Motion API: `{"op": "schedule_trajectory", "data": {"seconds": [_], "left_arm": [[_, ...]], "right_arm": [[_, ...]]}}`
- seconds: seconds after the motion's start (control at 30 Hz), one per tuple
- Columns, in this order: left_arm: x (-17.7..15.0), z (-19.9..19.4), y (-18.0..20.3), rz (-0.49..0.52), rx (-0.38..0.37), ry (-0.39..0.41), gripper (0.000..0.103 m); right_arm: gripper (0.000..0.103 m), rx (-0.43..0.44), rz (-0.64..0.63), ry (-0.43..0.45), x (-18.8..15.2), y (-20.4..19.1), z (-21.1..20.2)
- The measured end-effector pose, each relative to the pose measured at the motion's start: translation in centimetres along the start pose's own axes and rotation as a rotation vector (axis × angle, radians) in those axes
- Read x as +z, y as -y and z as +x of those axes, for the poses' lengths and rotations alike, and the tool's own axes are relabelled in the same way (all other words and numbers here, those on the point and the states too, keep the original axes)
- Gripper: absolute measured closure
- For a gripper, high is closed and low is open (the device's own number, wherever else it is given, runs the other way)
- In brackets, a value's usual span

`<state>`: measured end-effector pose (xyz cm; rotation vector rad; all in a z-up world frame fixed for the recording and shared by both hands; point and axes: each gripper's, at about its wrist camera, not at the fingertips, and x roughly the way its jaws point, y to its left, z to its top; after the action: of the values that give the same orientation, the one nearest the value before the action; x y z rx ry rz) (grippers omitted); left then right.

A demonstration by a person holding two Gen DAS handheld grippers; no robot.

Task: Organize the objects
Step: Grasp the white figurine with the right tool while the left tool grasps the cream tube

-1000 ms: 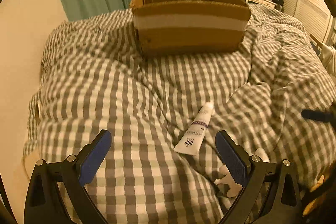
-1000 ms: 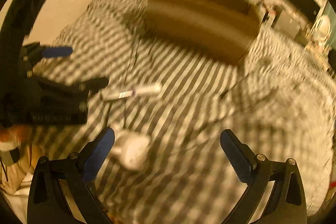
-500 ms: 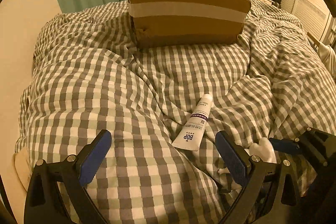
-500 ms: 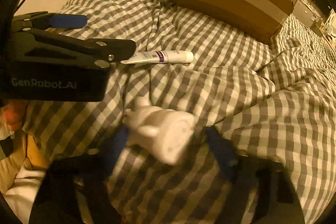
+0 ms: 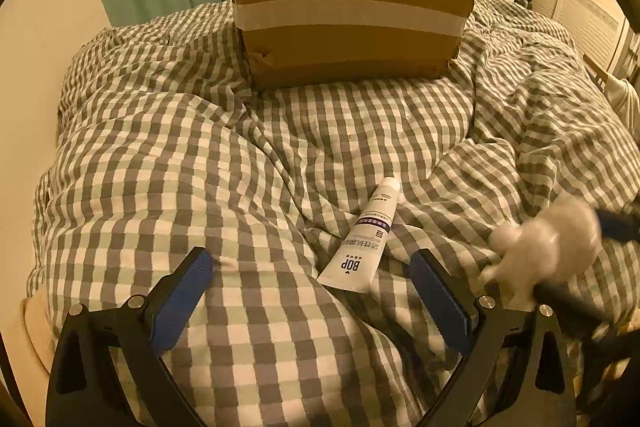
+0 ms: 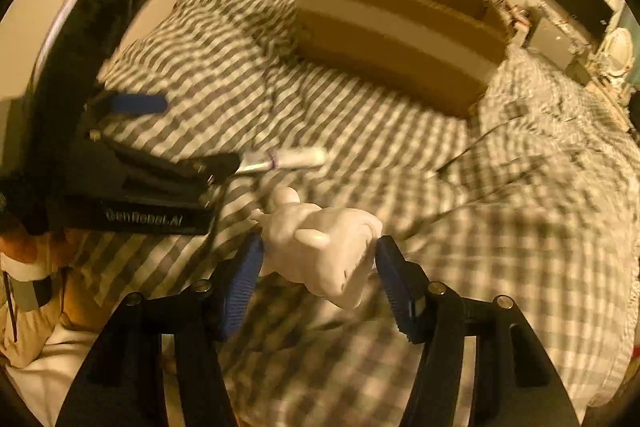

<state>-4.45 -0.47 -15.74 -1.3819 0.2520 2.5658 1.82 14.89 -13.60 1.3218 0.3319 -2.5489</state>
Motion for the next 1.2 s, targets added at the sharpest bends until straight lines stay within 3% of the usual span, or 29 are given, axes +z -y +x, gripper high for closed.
{"op": "schedule_trajectory", "data": {"seconds": [0.33,0.53,0.77,0.83,0.87,0.9,0.93,1.0,1.2], "left_arm": [[1.6,2.8,1.9,0.008,-0.069,-0.052,0.002],[2.9,5.5,2.8,0.004,-0.081,-0.098,0.012],[3.7,8.7,3.6,0.004,-0.102,-0.181,0.031],[3.7,9.2,3.6,-0.002,-0.123,-0.195,0.042],[3.7,9.3,3.6,-0.005,-0.134,-0.202,0.058],[3.6,9.4,3.6,-0.008,-0.140,-0.210,0.067],[3.5,9.4,3.6,-0.011,-0.142,-0.211,0.067],[3.4,9.1,3.7,-0.009,-0.137,-0.200,0.077],[3.1,6.2,3.8,-0.008,-0.153,-0.140,0.079]], "right_arm": [[0.045,-0.068,0.100,0.020,0.3,4.5,-0.5],[0.045,-0.057,0.106,0.005,-0.2,4.7,0.3],[0.045,-0.054,0.113,-0.002,-0.5,5.0,0.6],[0.045,-0.052,0.114,-0.002,-0.6,5.1,0.6],[0.045,-0.052,0.115,-0.002,-0.6,5.1,0.7],[0.045,-0.052,0.116,-0.002,-0.6,5.2,0.7],[0.045,-0.051,0.118,-0.004,-0.6,5.2,0.8],[0.045,-0.051,0.122,-0.006,-0.7,5.2,0.8],[0.045,-0.048,0.127,-0.004,-0.6,5.2,0.6]]}}
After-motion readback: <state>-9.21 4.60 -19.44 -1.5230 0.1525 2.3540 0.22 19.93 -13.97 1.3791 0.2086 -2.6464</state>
